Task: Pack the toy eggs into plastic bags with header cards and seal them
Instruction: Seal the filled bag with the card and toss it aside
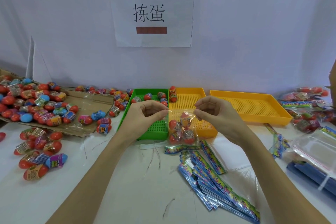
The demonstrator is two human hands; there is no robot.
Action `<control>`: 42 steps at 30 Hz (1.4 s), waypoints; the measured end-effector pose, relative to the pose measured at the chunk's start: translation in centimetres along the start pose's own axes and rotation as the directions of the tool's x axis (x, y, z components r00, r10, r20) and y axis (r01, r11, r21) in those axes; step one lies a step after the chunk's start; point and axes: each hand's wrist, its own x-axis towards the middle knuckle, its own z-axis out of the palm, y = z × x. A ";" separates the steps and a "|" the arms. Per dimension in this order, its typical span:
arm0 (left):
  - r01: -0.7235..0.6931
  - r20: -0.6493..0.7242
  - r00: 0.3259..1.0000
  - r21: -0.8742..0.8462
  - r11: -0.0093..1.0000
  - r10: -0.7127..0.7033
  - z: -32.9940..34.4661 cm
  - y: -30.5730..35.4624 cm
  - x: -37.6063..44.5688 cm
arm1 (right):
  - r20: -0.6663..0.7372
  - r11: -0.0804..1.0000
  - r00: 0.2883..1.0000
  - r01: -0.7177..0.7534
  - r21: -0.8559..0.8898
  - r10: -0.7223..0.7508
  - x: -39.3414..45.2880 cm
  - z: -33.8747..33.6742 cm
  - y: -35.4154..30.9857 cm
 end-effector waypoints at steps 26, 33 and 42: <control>0.046 -0.098 0.994 -0.062 0.997 -0.052 3.1 2.1 -0.8 | 0.043 0.989 0.999 0.024 -0.144 -0.018 -0.3 3.6 -1.4; 0.108 -0.259 0.953 -0.188 0.976 -0.155 2.7 1.8 -0.3 | 0.021 0.947 0.999 0.035 -0.320 -0.030 -0.1 2.1 -1.4; 0.172 -0.277 0.915 -0.390 0.905 -0.294 3.9 1.8 -0.6 | -0.152 0.981 0.988 -0.002 -0.195 -0.028 0.0 2.0 -1.6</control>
